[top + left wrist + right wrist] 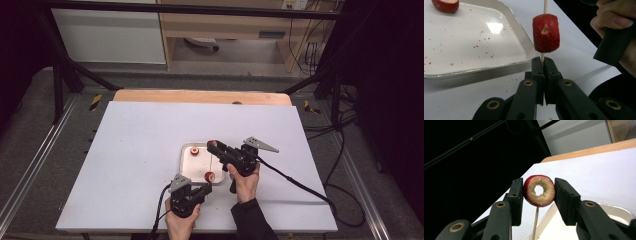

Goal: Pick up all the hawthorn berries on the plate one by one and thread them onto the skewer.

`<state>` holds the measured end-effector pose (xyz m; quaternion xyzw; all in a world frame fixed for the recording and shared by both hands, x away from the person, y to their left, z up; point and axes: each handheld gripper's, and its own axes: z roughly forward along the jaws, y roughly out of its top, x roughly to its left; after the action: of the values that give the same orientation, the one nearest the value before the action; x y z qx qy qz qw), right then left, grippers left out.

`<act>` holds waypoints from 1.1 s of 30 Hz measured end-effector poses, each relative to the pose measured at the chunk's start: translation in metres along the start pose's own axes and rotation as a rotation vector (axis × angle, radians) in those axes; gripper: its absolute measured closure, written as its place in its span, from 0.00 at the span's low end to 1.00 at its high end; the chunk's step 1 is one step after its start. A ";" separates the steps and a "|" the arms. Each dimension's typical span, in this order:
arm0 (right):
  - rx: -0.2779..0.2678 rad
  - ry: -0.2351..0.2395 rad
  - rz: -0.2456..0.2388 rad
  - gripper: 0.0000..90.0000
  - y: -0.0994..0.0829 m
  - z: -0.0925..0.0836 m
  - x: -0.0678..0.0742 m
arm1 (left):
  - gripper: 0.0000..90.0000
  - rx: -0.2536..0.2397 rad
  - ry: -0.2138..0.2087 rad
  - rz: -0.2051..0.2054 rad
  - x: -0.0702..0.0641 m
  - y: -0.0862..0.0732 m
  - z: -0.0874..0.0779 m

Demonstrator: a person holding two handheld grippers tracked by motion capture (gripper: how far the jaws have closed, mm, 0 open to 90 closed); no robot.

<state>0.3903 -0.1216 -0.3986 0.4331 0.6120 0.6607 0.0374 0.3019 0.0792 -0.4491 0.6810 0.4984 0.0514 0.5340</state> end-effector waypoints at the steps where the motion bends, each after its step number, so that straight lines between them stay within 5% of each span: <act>1: 0.003 -0.002 0.009 0.68 -0.001 0.000 0.000 | 0.98 -0.002 0.003 0.000 -0.001 -0.001 0.001; 9: 0.027 -0.012 0.100 0.68 0.000 0.000 0.002 | 0.98 -0.025 0.085 0.043 -0.006 -0.005 0.008; 14: 0.026 -0.002 0.087 0.68 0.003 -0.003 0.003 | 0.98 -0.038 0.079 0.049 -0.006 -0.005 0.006; 24: 0.079 0.004 0.194 0.68 0.012 -0.008 -0.003 | 0.98 -0.057 0.084 0.092 -0.006 -0.006 0.001; 33: 0.053 0.007 0.167 0.68 0.006 -0.004 -0.005 | 0.98 -0.037 0.031 0.043 -0.009 -0.007 0.001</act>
<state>0.3935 -0.1286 -0.3957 0.4809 0.5913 0.6466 -0.0313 0.2940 0.0715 -0.4508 0.6809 0.4907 0.0827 0.5373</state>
